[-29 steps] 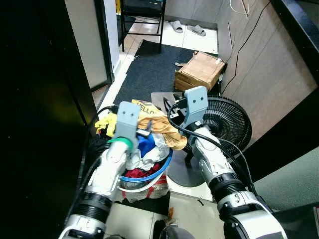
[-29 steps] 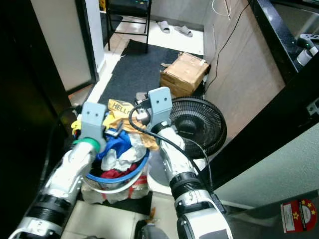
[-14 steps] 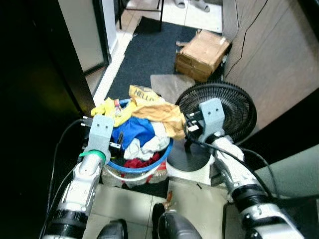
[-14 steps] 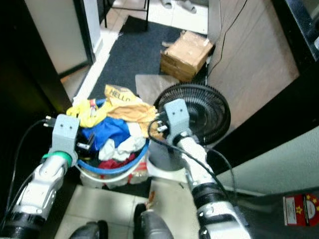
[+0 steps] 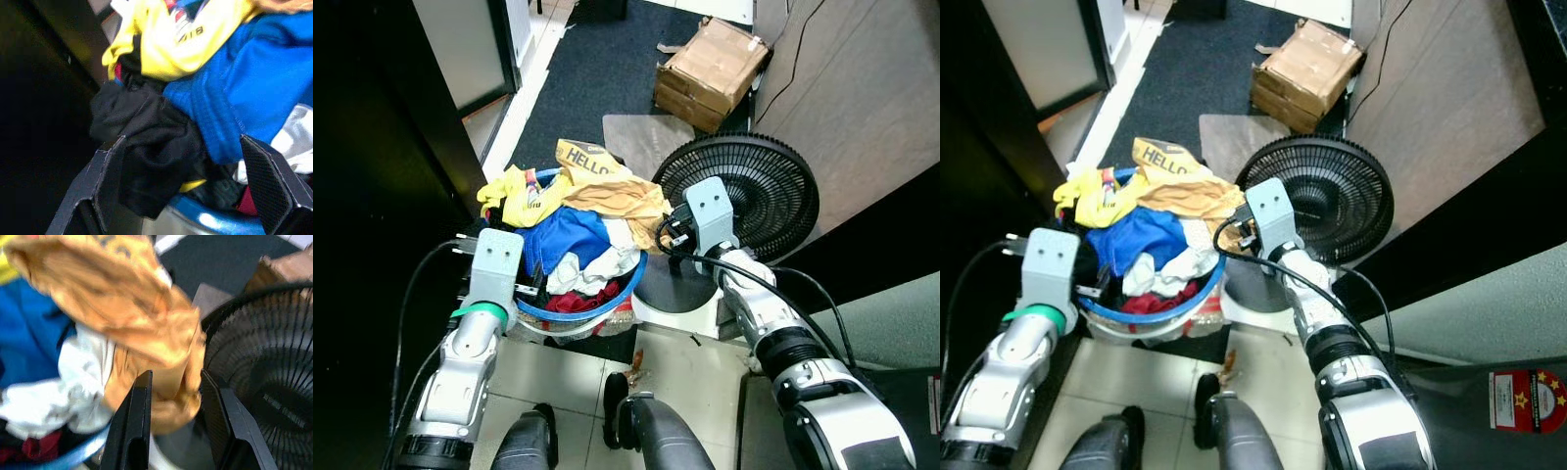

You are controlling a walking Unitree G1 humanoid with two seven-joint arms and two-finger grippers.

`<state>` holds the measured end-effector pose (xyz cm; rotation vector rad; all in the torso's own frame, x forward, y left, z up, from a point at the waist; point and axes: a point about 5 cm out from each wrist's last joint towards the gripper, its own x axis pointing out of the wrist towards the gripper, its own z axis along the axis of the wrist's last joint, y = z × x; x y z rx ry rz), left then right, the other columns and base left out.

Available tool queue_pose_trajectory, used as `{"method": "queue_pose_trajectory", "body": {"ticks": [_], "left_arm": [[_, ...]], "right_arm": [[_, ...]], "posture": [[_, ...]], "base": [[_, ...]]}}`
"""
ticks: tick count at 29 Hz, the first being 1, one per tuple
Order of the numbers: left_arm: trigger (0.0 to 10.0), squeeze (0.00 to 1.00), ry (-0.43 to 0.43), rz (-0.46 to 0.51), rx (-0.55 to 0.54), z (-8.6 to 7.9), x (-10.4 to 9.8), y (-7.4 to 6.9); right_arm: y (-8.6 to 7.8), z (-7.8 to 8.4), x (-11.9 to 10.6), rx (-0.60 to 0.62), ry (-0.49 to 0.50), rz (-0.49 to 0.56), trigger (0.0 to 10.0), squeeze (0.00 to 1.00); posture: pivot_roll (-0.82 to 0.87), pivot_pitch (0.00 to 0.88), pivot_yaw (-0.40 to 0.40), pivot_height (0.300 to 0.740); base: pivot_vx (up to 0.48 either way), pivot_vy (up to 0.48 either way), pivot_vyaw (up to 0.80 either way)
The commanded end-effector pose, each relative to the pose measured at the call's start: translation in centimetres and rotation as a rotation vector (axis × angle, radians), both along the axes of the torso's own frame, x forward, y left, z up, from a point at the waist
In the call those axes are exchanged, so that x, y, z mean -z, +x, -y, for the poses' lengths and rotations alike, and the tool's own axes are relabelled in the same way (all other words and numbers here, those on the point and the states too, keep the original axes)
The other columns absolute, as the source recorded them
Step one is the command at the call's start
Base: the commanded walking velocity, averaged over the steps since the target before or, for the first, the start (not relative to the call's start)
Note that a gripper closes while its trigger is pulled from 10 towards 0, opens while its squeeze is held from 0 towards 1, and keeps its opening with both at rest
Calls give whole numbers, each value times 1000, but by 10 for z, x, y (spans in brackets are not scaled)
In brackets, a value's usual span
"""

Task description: Clothes washing

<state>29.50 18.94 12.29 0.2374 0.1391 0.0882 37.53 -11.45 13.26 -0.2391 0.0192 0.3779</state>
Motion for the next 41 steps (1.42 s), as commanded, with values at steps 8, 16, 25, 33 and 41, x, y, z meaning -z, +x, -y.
{"method": "queue_pose_trajectory", "body": {"ticks": [8, 16, 25, 33, 41], "left_arm": [[10000, 0, -10, -74, -35, -5, 9, -20], [10000, 0, -9, -85, -41, -5, 4, -32], [10000, 0, 1, -102, -40, -4, 5, -40], [10000, 0, -26, -85, -29, 5, -1, -36], [10000, 0, -26, -88, -32, 4, 0, -35]], "right_arm": [[-5, -10, 20, 57, 75, -55, 10000, 0], [-4, -13, 18, 50, 75, -50, 10000, 0], [-1, -11, 12, 63, 103, -18, 10000, 0], [1, -18, 1, 34, 139, 22, 10000, 0], [1, -25, -5, 2, 160, 48, 10000, 0]], "posture": [[31, 462, -109, 740], [30, 533, -110, 740], [18, 569, -113, 740], [12, 547, -116, 740], [3, 543, -116, 740]], "base": [[0, 0, 0], [0, 0, 0], [0, 0, 0], [0, 0, 0], [0, 0, 0]]}}
